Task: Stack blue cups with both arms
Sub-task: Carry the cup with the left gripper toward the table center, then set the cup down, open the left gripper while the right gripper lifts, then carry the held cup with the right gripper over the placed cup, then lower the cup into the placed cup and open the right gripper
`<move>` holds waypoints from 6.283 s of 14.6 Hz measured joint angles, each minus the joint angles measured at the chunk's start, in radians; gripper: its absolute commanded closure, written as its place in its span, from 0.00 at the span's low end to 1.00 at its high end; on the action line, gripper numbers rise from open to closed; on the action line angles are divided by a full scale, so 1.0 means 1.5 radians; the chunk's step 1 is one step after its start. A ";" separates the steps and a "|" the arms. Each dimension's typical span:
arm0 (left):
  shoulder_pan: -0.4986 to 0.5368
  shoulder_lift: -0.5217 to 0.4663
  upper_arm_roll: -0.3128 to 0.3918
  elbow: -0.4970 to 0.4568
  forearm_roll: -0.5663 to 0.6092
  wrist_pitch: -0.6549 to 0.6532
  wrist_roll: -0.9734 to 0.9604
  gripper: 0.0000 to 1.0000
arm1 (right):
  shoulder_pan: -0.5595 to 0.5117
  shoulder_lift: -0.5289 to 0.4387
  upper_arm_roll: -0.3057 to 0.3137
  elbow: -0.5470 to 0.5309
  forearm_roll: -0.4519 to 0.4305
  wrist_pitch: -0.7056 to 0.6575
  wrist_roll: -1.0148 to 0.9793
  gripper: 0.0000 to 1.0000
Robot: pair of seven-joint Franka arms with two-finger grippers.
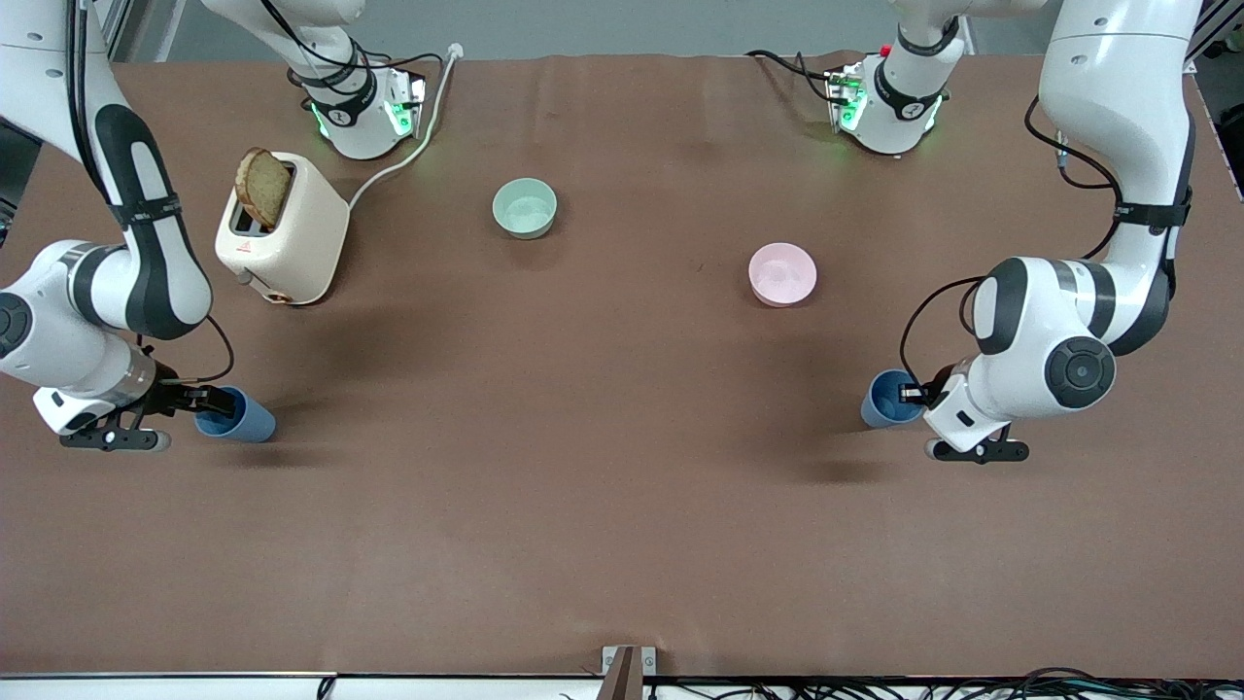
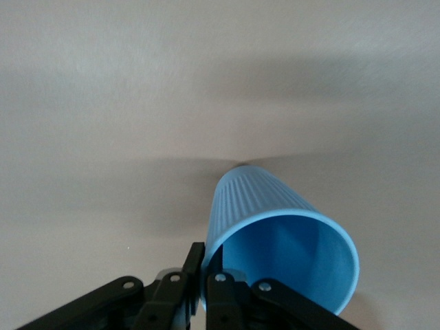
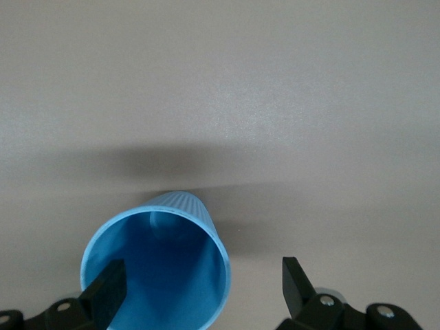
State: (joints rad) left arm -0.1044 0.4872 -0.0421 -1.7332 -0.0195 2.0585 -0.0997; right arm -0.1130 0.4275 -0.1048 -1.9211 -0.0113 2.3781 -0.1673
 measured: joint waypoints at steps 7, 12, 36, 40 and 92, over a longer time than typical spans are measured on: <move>-0.094 0.011 -0.060 0.145 0.000 -0.031 -0.013 1.00 | -0.004 0.000 0.000 -0.003 0.000 0.003 0.000 0.48; -0.267 0.067 -0.060 0.207 0.000 -0.040 -0.127 1.00 | -0.003 0.002 0.001 -0.004 0.000 0.005 0.000 0.89; -0.391 0.195 -0.059 0.250 0.000 0.044 -0.116 0.67 | 0.028 -0.165 0.009 0.131 0.001 -0.317 0.027 1.00; -0.394 0.196 -0.059 0.263 0.000 0.047 -0.117 0.00 | 0.046 -0.241 0.011 0.132 0.012 -0.430 0.046 1.00; 0.017 -0.268 0.068 0.165 -0.017 -0.266 0.000 0.00 | 0.567 -0.016 0.017 0.146 0.150 -0.125 0.598 1.00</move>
State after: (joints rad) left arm -0.0784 0.0854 0.0598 -1.4861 -0.0451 1.6597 -0.0994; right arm 0.7371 0.4041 -0.0791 -1.7025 0.2131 2.1905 0.7292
